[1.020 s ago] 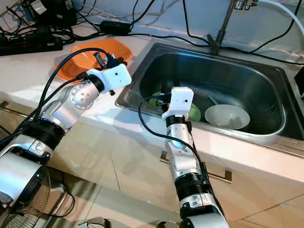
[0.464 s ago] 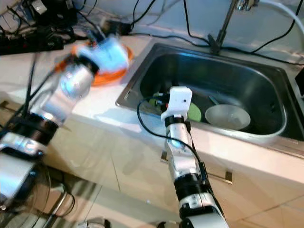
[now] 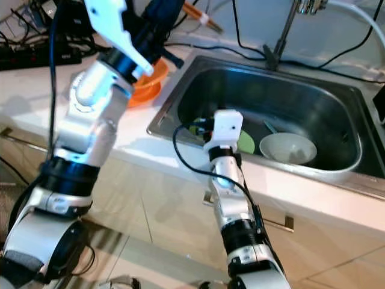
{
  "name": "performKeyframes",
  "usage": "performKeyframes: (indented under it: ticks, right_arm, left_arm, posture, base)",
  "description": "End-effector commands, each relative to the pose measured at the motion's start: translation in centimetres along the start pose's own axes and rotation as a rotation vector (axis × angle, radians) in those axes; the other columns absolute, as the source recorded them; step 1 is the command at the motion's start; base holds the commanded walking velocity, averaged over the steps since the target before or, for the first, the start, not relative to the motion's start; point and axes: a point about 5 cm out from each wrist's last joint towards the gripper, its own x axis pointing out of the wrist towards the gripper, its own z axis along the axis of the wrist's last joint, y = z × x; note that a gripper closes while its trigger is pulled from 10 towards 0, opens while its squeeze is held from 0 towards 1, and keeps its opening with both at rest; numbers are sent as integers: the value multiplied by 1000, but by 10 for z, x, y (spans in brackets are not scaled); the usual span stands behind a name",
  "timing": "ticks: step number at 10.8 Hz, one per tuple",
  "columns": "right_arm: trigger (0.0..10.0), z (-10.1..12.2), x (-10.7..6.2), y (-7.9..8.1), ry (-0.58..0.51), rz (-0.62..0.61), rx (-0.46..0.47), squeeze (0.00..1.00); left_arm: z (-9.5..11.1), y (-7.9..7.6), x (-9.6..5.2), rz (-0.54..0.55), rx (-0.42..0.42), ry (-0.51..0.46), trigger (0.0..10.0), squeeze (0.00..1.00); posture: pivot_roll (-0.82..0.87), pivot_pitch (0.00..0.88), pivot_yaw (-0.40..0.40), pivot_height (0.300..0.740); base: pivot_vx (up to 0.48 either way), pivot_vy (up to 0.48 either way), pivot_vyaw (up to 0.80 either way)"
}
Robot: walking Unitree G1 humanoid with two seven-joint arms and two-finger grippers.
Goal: Kitchen organization
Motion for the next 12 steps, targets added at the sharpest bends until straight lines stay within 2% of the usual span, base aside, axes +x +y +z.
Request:
performKeyframes:
  ticks: [1, 2, 3, 4, 5, 6, 9, 12]
  right_arm:
    - [10000, 1, 4, -2, 1, 0, -69, 0]
    - [10000, 1, 5, -9, 2, -20, -172, 0]
    - [10000, 0, 6, -16, 15, -59, -197, 0]
    - [10000, 3, 9, -21, 2, -67, -306, 0]
    - [10000, 5, 11, -23, -14, -63, -361, 0]
    - [10000, 8, 16, -27, -20, -70, -377, 0]
    - [10000, 22, 23, -19, -65, -42, -371, 0]
    - [10000, 26, 26, -15, -79, -28, -370, 0]
  left_arm:
    - [-1, 0, -3, -22, -37, 28, 10000, 0]
    - [-6, -2, -10, -48, -95, 84, 10000, 0]
    - [-9, -4, -13, -64, -130, 107, 10000, 0]
    - [-11, -6, -17, -79, -162, 120, 10000, 0]
    - [-11, -7, -19, -74, -179, 123, 10000, 0]
    - [-11, -8, -23, -71, -223, 130, 10000, 0]
    - [-15, -14, -26, -83, -236, 167, 10000, 0]
    - [-20, -18, -29, -85, -243, 204, 10000, 0]
  posture:
    - [110, 39, -19, 740]
    - [108, 43, -18, 740]
    - [104, 46, -18, 740]
    - [101, 49, -20, 740]
    - [102, 49, -22, 740]
    - [101, 45, -26, 740]
    - [88, 29, -28, 740]
    - [89, 13, -29, 740]
  base:
    - [0, 0, 0]
    - [0, 0, 0]
    - [0, 0, 0]
    - [0, 0, 0]
    - [0, 0, 0]
    - [0, 0, 0]
    - [0, 0, 0]
    - [0, 0, 0]
